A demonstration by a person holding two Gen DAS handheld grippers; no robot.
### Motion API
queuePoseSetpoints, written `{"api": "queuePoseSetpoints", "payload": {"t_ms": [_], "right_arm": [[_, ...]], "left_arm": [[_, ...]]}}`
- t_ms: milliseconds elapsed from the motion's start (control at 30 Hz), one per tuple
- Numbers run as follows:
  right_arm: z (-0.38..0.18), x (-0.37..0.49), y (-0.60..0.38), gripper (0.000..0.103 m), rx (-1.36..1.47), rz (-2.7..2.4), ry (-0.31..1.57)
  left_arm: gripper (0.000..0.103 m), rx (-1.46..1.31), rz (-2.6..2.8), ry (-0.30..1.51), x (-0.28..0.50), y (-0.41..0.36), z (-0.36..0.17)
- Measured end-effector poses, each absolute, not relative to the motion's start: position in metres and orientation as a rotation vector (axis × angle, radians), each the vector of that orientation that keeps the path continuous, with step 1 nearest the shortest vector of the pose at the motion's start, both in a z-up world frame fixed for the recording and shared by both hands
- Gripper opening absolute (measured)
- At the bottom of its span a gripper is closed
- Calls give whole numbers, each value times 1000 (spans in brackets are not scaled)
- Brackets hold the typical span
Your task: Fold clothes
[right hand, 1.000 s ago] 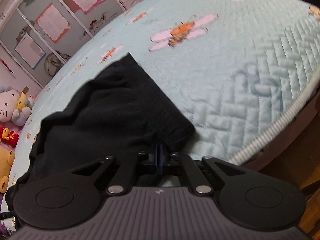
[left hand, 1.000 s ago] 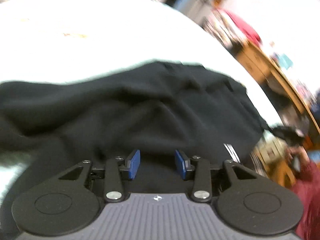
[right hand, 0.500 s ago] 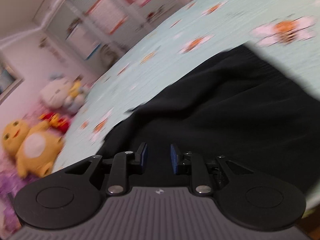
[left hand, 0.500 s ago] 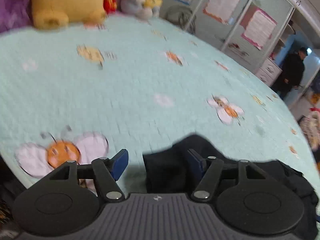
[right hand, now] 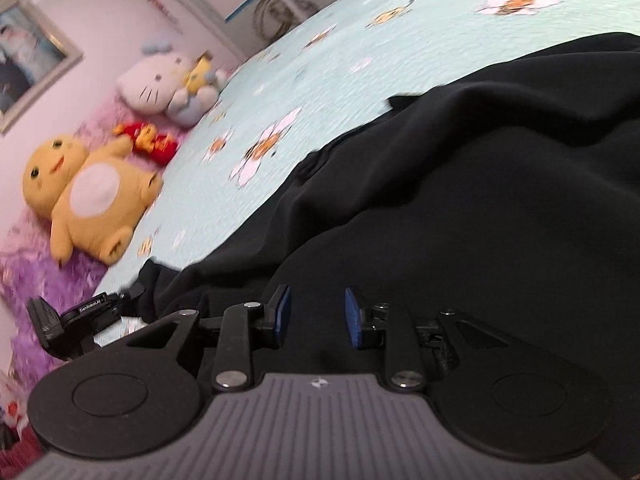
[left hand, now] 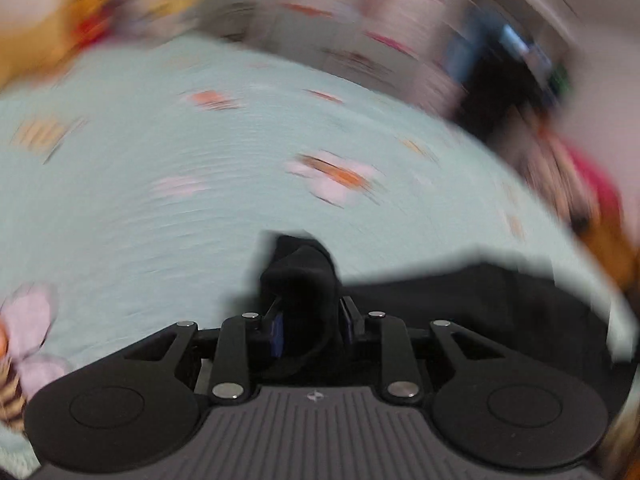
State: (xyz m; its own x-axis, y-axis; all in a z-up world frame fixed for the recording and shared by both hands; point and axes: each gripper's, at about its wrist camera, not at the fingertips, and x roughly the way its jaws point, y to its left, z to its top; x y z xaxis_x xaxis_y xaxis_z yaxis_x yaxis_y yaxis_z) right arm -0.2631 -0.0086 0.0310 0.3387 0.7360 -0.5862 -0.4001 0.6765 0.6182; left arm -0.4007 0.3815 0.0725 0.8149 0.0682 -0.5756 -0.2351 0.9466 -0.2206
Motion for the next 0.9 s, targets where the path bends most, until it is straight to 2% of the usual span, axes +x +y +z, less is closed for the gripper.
{"api": "queuePoseSetpoints", "payload": {"t_ms": [33, 100, 233, 333, 367, 467, 567, 633, 667, 700, 733, 800, 867, 900], "right_arm": [[29, -264, -4, 31, 394, 768, 979], [25, -265, 4, 31, 385, 776, 997], [23, -270, 21, 31, 371, 807, 1019], [35, -275, 40, 34, 302, 873, 1001], [40, -276, 49, 38, 268, 895, 995], [70, -270, 79, 39, 94, 925, 917], [124, -250, 67, 40, 208, 892, 706], [160, -237, 58, 49, 295, 864, 560], [178, -230, 53, 62, 338, 848, 487], [188, -226, 50, 70, 348, 847, 455], [189, -222, 51, 71, 310, 841, 454], [184, -215, 56, 71, 200, 825, 485], [160, -202, 66, 71, 47, 803, 575], [146, -195, 70, 71, -13, 787, 613]], "left_arm": [[30, -240, 171, 601, -402, 368, 70], [46, -203, 190, 605, -404, 353, 61], [51, -258, 200, 595, -410, 357, 56], [63, -288, 209, 565, -413, 366, 62], [64, -287, 221, 558, -414, 366, 64], [65, -265, 250, 549, -415, 370, 63], [65, -290, 255, 545, -410, 379, 63], [64, -338, 269, 534, -408, 389, 63], [62, -372, 274, 531, -409, 395, 61], [61, -405, 279, 534, -408, 402, 60], [60, -432, 281, 545, -407, 407, 58], [46, -454, 279, 581, -404, 417, 52], [45, -471, 279, 605, -403, 424, 48], [49, -482, 284, 609, -404, 428, 47]]}}
